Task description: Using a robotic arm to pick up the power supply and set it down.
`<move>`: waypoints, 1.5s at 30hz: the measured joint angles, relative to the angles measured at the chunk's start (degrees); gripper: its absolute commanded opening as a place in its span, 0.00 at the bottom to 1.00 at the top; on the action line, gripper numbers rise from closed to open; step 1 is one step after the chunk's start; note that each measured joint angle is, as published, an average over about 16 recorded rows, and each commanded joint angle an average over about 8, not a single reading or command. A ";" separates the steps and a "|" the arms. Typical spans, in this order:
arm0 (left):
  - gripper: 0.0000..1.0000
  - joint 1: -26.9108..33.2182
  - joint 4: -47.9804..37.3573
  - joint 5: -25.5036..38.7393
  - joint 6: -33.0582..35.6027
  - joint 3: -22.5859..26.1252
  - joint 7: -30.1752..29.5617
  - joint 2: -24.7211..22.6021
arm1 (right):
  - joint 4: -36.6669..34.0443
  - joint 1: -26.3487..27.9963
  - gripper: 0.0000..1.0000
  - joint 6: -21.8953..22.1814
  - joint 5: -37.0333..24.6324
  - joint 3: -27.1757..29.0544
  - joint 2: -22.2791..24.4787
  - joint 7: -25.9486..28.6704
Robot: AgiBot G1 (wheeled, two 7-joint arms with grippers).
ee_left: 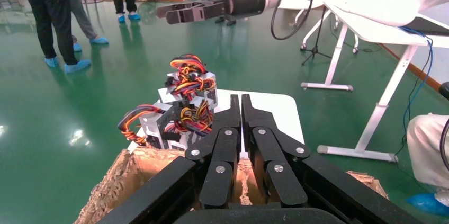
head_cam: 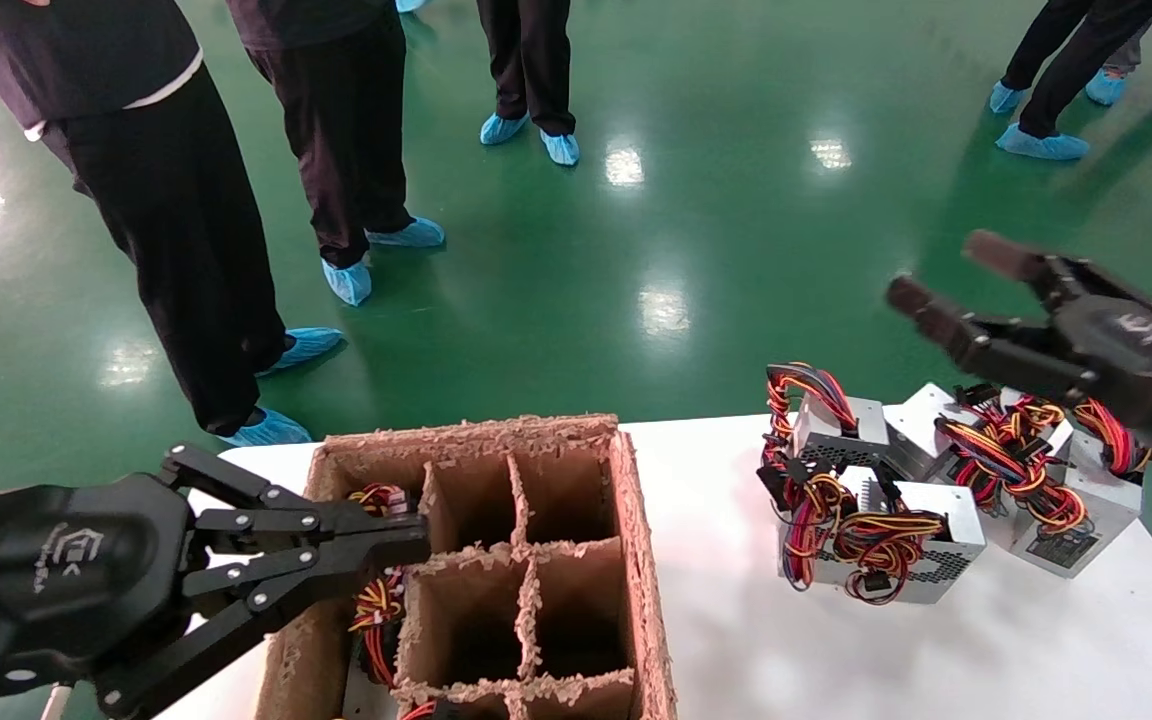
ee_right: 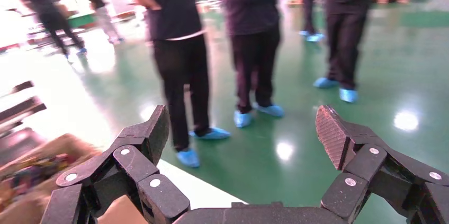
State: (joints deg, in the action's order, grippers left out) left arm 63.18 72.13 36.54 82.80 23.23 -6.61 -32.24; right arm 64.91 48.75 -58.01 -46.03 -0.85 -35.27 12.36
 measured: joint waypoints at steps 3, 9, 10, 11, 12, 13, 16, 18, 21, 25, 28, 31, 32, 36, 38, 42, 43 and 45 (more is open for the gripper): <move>1.00 0.00 0.00 0.00 0.00 0.00 0.00 0.00 | 0.86 1.26 1.00 -2.73 0.41 -1.50 0.02 -0.16; 1.00 0.00 0.00 0.00 0.00 0.00 0.00 0.00 | 2.56 3.79 1.00 -8.19 1.23 -4.49 0.07 -0.48; 1.00 0.00 0.00 0.00 0.00 0.00 0.00 0.00 | 2.85 4.22 1.00 -9.11 1.37 -4.99 0.08 -0.53; 1.00 0.00 0.00 0.00 0.00 0.00 0.00 0.00 | 3.14 4.64 1.00 -10.02 1.51 -5.49 0.09 -0.58; 1.00 0.00 0.00 0.00 0.00 0.00 0.00 0.00 | 3.43 5.06 1.00 -10.94 1.65 -5.99 0.10 -0.64; 1.00 0.00 0.00 0.00 0.00 0.00 0.00 0.00 | 3.71 5.49 1.00 -11.85 1.78 -6.50 0.11 -0.69; 1.00 0.00 0.00 0.00 0.00 0.00 0.00 0.00 | 4.57 6.75 1.00 -14.58 2.19 -7.99 0.13 -0.85; 1.00 0.00 0.00 0.00 0.00 0.00 0.00 0.00 | 5.14 7.59 1.00 -16.40 2.47 -8.99 0.15 -0.95; 1.00 0.00 0.00 0.00 0.00 0.00 0.00 0.00 | 5.99 8.86 1.00 -19.13 2.88 -10.49 0.17 -1.11; 1.00 0.00 0.00 0.00 0.00 0.01 0.00 0.00 | 7.05 10.42 1.00 -22.51 3.39 -12.34 0.20 -1.31; 1.00 0.00 0.00 0.00 0.00 0.00 0.00 0.00 | 7.80 11.51 1.00 -24.86 3.74 -13.62 0.22 -1.45; 1.00 0.00 -0.01 -0.01 -0.01 0.00 0.00 0.00 | 8.38 12.36 1.00 -26.69 4.03 -14.63 0.24 -1.56; 1.00 -0.01 -0.01 -0.01 -0.01 0.00 0.00 0.00 | 8.54 12.59 1.00 -27.18 4.10 -14.90 0.24 -1.59; 1.00 -0.01 -0.01 -0.01 -0.01 0.00 0.00 0.01 | 8.95 13.19 1.00 -28.47 4.33 -15.63 0.25 -1.68; 1.00 -0.01 -0.01 -0.01 -0.01 0.00 0.01 0.01 | 9.04 13.32 1.00 -28.74 4.39 -15.78 0.26 -1.70; 1.00 -0.01 -0.01 -0.01 -0.02 0.00 0.01 0.01 | 9.08 13.38 1.00 -28.87 4.45 -15.86 0.26 -1.71; 1.00 -0.01 -0.01 -0.01 -0.02 0.00 0.01 0.01 | 9.05 13.35 1.00 -28.79 4.45 -15.82 0.26 -1.71; 1.00 -0.01 -0.01 -0.01 -0.02 0.00 0.01 0.01 | 8.99 13.27 1.00 -28.62 4.44 -15.73 0.26 -1.70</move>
State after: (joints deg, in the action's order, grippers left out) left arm 63.17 72.12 36.53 82.78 23.23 -6.61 -32.23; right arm 73.90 62.02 -86.63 -41.59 -16.58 -35.01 10.66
